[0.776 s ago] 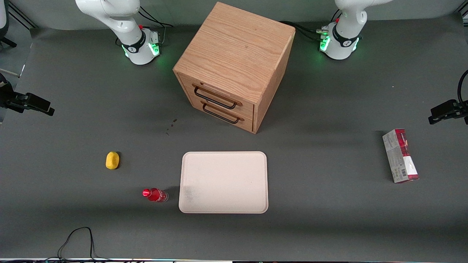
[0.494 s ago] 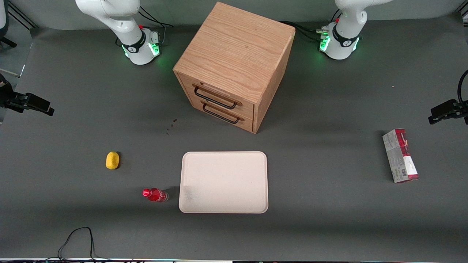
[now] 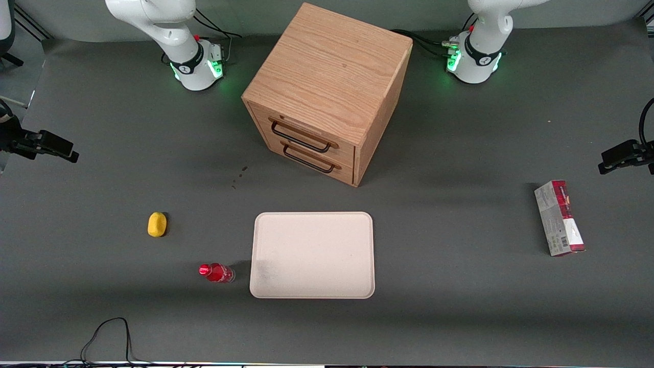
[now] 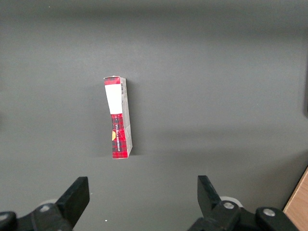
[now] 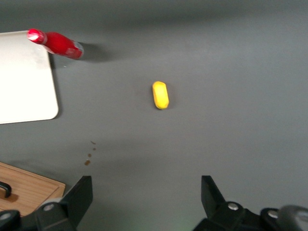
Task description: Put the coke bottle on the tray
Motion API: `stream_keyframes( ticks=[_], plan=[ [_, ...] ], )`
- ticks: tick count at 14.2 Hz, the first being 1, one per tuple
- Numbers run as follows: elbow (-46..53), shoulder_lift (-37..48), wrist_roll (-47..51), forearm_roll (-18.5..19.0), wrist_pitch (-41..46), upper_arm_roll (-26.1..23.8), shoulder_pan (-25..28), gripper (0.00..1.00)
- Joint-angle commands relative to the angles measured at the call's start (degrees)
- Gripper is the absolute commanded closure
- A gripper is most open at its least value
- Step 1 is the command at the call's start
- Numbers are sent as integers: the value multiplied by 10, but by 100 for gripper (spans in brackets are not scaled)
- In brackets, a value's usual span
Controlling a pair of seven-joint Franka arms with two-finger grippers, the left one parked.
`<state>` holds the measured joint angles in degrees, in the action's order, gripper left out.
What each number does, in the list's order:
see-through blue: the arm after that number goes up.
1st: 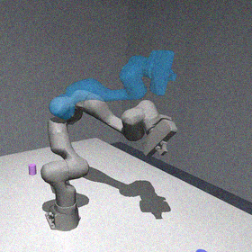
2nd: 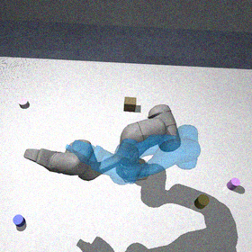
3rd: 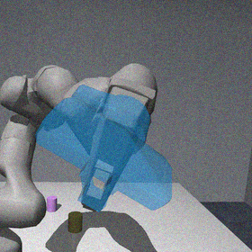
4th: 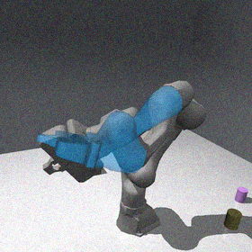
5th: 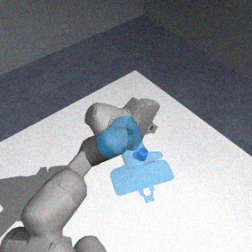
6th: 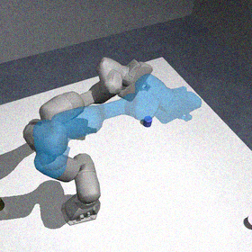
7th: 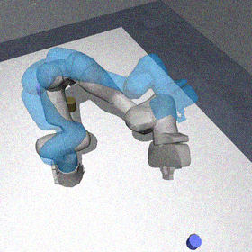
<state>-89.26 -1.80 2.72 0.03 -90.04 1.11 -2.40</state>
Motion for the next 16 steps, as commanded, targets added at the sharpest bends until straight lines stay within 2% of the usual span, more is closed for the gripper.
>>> stream_keyframes(
  ticks=[1, 8, 11, 16],
  plan=[
    [98, -74, 1, -19, 7, 3, 33, 0],
    [286, -252, 85, -21, 10, 3, 128, 0],
    [326, -305, 87, -19, 4, 4, 147, 0],
    [329, -336, 86, -12, -21, 5, 163, 0]
  ],
)
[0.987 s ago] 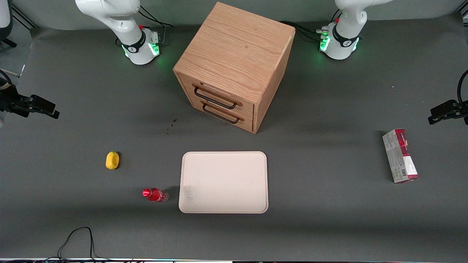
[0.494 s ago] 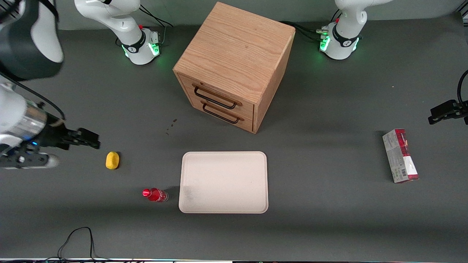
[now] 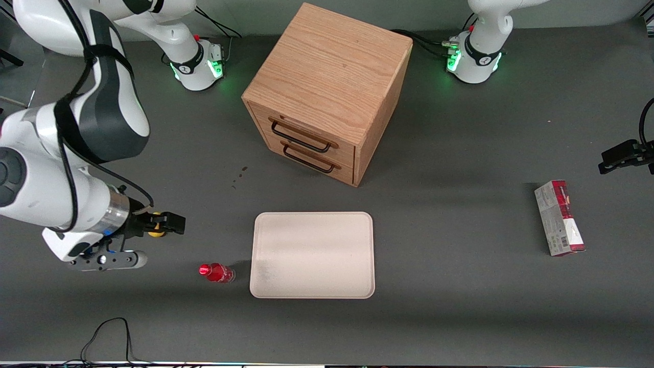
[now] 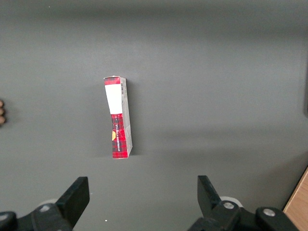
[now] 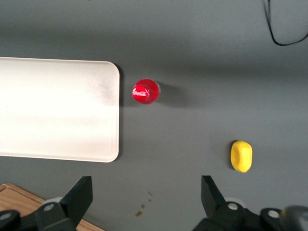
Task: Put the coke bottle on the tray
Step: 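Move the open right gripper down over the red Coca-Cola bottle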
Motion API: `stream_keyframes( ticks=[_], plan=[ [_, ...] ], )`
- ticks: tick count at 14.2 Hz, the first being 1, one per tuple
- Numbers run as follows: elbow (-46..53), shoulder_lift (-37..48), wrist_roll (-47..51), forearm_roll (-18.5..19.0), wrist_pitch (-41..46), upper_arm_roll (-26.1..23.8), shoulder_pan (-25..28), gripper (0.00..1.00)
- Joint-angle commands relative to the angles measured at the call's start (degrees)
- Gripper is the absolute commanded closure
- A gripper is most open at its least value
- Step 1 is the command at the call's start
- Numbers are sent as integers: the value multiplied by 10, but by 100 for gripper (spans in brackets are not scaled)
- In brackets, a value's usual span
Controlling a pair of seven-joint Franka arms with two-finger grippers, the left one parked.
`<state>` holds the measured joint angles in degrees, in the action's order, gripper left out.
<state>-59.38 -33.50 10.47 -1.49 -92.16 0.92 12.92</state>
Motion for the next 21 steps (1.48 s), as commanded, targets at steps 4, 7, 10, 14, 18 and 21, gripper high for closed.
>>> stream_keyframes(
  ticks=[4, 7, 10, 14, 18, 21],
  plan=[
    [79, -64, 5, 13, -3, 7, 10, 0],
    [94, -86, 5, 13, -29, 5, 10, 0],
    [91, -113, 9, 12, -71, 5, 11, 0],
    [88, -149, 10, 13, -113, 5, 15, 0],
    [78, -176, 8, 12, -130, 5, 15, 0],
    [51, -175, 8, 13, -151, 6, 15, 0]
  ],
)
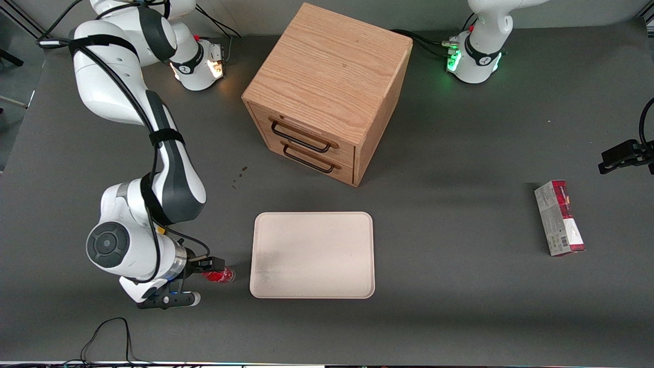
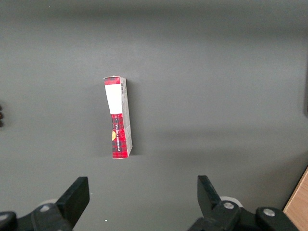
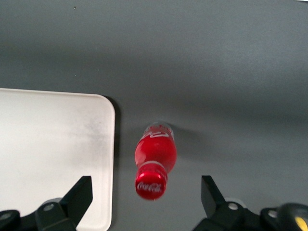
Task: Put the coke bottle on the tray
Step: 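Close the right gripper around the bottle's neck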
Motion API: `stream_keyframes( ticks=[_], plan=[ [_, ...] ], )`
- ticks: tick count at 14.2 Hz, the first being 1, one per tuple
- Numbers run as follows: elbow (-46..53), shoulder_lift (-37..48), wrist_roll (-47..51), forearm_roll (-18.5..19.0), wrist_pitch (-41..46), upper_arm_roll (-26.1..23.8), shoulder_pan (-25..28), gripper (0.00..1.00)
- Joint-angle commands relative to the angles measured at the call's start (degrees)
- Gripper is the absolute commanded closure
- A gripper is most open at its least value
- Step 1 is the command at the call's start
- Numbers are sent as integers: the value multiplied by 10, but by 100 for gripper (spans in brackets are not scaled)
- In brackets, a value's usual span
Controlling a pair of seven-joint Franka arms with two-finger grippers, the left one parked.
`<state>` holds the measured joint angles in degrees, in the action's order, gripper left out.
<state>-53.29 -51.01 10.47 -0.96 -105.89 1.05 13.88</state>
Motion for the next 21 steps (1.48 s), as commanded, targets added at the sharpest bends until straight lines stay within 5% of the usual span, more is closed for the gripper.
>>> stream_keyframes(
  ticks=[1, 6, 11, 12, 14, 17, 21],
  plan=[
    [-24, 1, 8, 8, -28, 4, 5, 0],
    [-43, 3, 8, 8, -54, 4, 5, 0],
    [-55, 9, 10, 6, -49, 4, 4, 66],
    [-55, 9, 10, 5, -48, 4, 4, 73],
    [-56, 10, 10, 5, -47, 5, 4, 76],
    [-56, 10, 10, 5, -47, 4, 4, 93],
    [-38, 30, 5, 9, 14, 8, 4, 98]
  ],
)
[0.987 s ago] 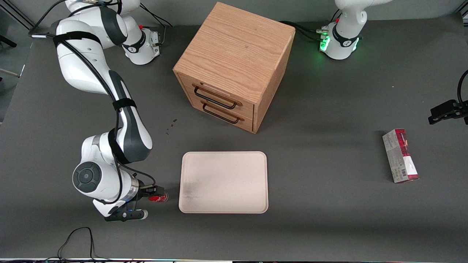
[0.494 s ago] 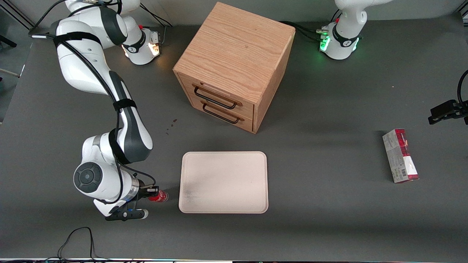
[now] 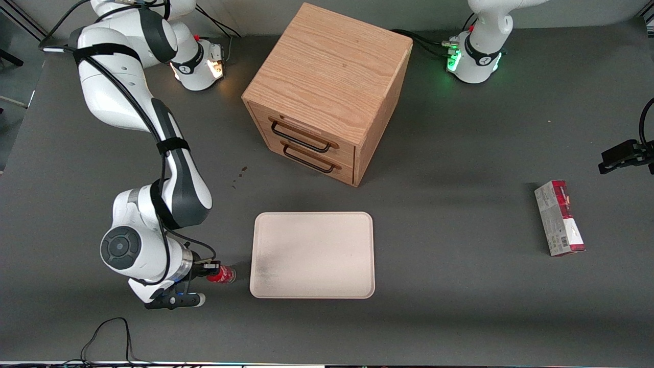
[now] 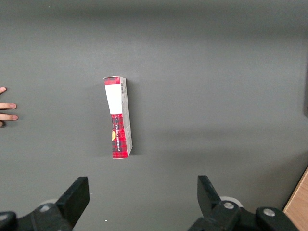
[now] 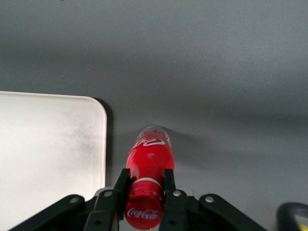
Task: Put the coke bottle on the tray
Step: 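Close the right gripper around the bottle's neck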
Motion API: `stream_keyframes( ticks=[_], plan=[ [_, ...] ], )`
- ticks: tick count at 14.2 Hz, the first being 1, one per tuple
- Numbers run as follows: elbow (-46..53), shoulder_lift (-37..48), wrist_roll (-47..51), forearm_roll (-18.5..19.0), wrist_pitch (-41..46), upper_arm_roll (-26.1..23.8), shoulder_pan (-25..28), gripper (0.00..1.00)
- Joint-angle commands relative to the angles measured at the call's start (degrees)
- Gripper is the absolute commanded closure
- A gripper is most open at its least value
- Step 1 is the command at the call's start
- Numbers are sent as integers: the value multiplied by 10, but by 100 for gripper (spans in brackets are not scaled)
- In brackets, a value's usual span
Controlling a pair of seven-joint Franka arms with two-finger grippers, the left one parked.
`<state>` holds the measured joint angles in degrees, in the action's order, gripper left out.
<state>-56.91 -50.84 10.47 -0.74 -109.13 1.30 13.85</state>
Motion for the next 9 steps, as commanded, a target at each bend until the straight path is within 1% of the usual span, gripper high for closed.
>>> stream_keyframes(
  ticks=[1, 3, 9],
  plan=[
    [20, 33, 5, 7, 78, 6, 3, 99],
    [48, 44, 4, 8, 136, 8, 4, 100],
    [51, 162, 3, 8, 251, 6, 3, 100]
  ],
)
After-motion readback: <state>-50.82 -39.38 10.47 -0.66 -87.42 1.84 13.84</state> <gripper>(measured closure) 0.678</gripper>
